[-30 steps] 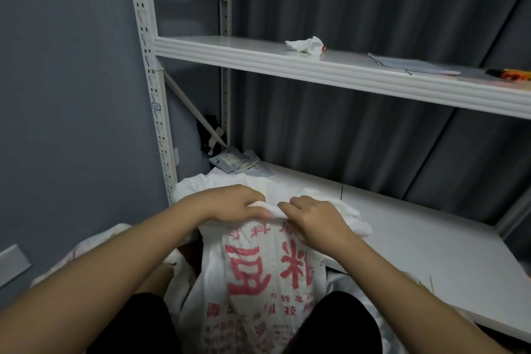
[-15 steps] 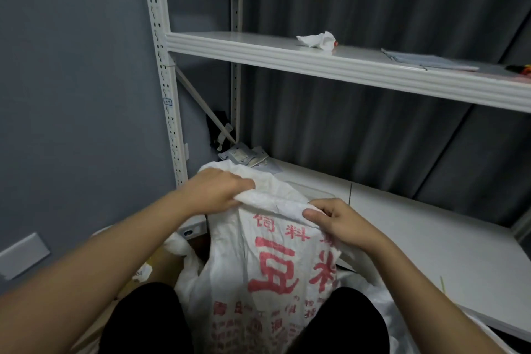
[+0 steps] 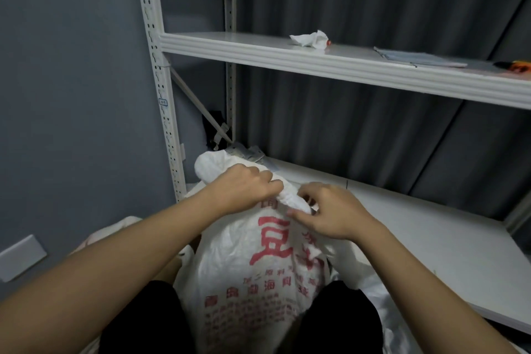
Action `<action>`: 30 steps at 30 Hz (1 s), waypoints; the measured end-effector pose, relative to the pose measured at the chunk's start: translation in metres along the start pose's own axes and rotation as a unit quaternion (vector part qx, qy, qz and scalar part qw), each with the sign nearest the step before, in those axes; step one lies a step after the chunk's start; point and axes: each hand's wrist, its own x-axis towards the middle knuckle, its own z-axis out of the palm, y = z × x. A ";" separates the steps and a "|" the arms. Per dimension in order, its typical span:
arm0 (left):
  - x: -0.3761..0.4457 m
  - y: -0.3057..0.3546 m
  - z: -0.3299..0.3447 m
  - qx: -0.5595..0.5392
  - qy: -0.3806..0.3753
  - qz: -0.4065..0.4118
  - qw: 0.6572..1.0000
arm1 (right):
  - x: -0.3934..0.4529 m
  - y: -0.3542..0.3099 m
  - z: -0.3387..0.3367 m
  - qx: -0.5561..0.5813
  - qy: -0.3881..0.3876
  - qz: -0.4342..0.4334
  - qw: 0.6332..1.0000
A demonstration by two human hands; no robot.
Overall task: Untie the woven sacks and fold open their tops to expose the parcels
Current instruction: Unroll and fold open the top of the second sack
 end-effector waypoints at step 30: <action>-0.031 0.023 0.028 -0.691 0.045 -0.652 0.308 | -0.027 -0.073 0.115 0.092 0.205 -0.029 0.974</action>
